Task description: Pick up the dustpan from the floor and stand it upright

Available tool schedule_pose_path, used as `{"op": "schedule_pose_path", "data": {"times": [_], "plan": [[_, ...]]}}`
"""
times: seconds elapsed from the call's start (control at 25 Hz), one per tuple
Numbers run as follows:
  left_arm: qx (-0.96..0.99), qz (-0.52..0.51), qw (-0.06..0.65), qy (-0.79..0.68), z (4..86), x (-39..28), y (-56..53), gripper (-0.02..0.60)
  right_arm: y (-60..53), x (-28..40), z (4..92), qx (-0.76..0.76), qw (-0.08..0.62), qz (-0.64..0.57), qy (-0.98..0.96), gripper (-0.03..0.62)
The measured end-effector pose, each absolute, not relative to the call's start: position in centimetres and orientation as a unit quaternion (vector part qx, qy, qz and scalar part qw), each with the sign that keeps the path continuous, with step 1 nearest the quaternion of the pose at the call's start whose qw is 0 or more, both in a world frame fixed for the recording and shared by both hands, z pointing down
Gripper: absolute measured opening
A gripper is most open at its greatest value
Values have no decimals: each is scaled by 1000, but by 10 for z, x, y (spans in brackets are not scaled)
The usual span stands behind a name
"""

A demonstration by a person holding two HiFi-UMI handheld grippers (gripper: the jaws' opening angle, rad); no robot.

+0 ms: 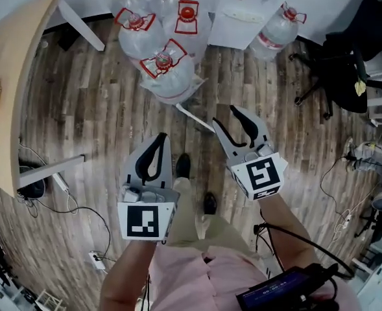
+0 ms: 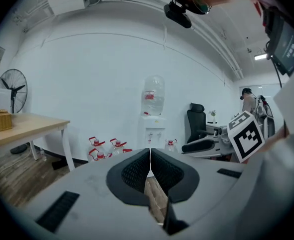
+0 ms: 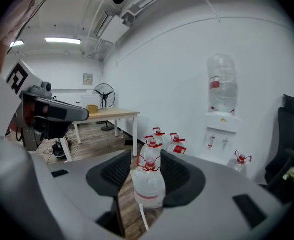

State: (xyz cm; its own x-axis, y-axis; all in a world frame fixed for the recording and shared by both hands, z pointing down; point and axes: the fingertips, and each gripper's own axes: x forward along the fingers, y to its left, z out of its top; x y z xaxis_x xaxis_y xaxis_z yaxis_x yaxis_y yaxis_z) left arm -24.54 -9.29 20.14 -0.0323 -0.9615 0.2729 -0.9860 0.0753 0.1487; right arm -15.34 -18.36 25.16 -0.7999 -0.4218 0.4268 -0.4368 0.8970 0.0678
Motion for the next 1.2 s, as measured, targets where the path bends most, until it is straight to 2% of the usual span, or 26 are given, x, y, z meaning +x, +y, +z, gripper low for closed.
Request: {"op": "schedule_pose_path", "data": {"times": [0.28, 0.44, 1.2], "plan": [[687, 40, 156, -708, 285, -276, -126, 15, -190, -176, 362, 187, 283, 42, -940, 184], [687, 51, 193, -699, 339, -278, -134, 15, -188, -186, 421, 169, 308, 49, -935, 183], [675, 106, 237, -691, 578, -306, -143, 14, -210, -210, 669, 130, 387, 58, -911, 178]]}}
